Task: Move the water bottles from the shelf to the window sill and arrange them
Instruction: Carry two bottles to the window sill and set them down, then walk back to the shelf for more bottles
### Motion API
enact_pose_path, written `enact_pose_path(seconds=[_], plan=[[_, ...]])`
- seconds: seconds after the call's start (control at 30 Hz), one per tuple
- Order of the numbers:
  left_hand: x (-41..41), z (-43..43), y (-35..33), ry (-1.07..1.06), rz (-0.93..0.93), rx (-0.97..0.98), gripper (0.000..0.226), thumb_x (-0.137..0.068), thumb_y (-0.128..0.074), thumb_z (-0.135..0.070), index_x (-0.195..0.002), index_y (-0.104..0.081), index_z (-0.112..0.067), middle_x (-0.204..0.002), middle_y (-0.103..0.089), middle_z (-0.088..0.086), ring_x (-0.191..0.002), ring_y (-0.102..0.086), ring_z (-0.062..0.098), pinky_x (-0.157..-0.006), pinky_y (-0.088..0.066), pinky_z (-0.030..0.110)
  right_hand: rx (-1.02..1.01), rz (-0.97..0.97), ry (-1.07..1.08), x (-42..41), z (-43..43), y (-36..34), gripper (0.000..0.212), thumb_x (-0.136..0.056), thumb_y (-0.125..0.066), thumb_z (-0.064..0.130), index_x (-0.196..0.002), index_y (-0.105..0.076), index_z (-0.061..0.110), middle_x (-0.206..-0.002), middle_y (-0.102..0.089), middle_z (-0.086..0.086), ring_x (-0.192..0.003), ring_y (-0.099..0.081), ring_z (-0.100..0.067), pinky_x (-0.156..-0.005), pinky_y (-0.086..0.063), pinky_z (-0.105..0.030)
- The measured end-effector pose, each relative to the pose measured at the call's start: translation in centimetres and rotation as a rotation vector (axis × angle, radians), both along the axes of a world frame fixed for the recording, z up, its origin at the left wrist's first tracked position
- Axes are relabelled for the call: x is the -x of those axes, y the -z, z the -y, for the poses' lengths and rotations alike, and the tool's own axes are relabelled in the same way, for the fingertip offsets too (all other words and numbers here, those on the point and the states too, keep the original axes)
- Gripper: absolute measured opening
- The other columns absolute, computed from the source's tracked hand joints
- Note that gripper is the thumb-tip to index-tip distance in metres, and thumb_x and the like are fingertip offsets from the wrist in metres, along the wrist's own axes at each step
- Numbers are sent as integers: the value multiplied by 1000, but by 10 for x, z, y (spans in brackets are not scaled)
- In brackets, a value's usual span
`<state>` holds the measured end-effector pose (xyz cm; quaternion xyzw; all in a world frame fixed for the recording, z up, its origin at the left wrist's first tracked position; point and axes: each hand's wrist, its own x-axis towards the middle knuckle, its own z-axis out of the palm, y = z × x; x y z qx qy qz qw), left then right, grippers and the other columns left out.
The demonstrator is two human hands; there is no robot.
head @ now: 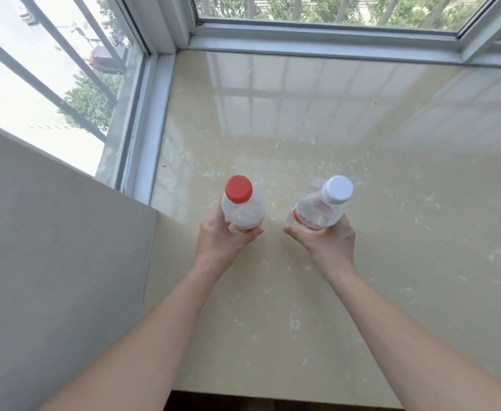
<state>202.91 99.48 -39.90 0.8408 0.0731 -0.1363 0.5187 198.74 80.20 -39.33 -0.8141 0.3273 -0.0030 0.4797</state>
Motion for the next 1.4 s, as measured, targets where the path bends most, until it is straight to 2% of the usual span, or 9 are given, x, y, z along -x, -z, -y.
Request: enact_pose_path(seconds=[0.1,0.3,0.37,0.47,0.6,0.83,1.03,1.2,1.4], plan=[[-2,0,1,16,-7,-49,61,-64,-90,-38,-117,-63,-24,-106,-68,-10,-101,-64,8,-83,-51,22,27,-8,-46,0,2,1,63,-57,-93,36,-109,-61,22,-102,-68,5,-97,-64,-14,-84,-49,-26],[0,1,-7,33,-88,-104,69,-62,-90,-32,-120,-53,-27,-102,-55,-23,-96,-52,3,-80,-42,21,10,-125,-183,0,10,1,64,-59,-90,31,-114,-58,26,-108,-65,4,-102,-61,-16,-81,-44,-26],[4,-7,-11,85,-104,-201,76,-66,-87,-29,-128,-44,-29,-114,-54,-17,-103,-49,6,-82,-41,25,24,-198,-262,5,18,-3,64,-63,-86,26,-117,-52,26,-112,-58,4,-106,-57,-18,-79,-42,-28],[13,-23,-28,170,-116,-465,80,-78,-76,-34,-144,-31,-26,-141,-45,-5,-123,-48,23,-86,-47,38,176,-399,-403,14,39,-19,74,-74,-77,26,-137,-39,25,-126,-45,0,-117,-50,-23,-79,-42,-31],[22,-36,-78,220,-93,-654,81,-84,-67,-32,-151,-22,-28,-146,-39,-3,-125,-46,24,-88,-47,40,476,-565,-565,25,70,-69,67,-87,-63,32,-146,-31,27,-137,-43,-1,-127,-44,-25,-91,-47,-37],[20,-22,-218,207,152,-810,71,-87,-60,-40,-149,-30,-24,-143,-47,-3,-127,-46,22,-91,-44,38,840,-284,-669,12,93,-203,49,-91,-52,44,-137,-48,26,-126,-57,1,-114,-55,-24,-91,-44,-36],[18,4,-327,256,478,-882,63,-82,-61,-45,-139,-48,-21,-128,-59,-3,-121,-53,24,-96,-45,40,944,107,-592,-2,86,-313,42,-75,-70,37,-114,-67,21,-103,-67,-1,-90,-64,-27,-80,-51,-38],[19,31,-403,226,695,-888,60,-82,-56,-48,-135,-51,-22,-130,-59,-3,-121,-53,24,-100,-44,42,993,315,-577,-5,80,-387,44,-76,-71,39,-115,-68,19,-107,-68,-2,-100,-64,-28,-88,-53,-42],[20,56,-454,230,790,-909,64,-86,-37,-57,-142,-42,-26,-138,-52,-7,-129,-46,21,-110,-37,41,1043,410,-561,-4,85,-446,46,-81,-65,41,-122,-64,18,-117,-66,-7,-108,-62,-31,-95,-50,-43]])
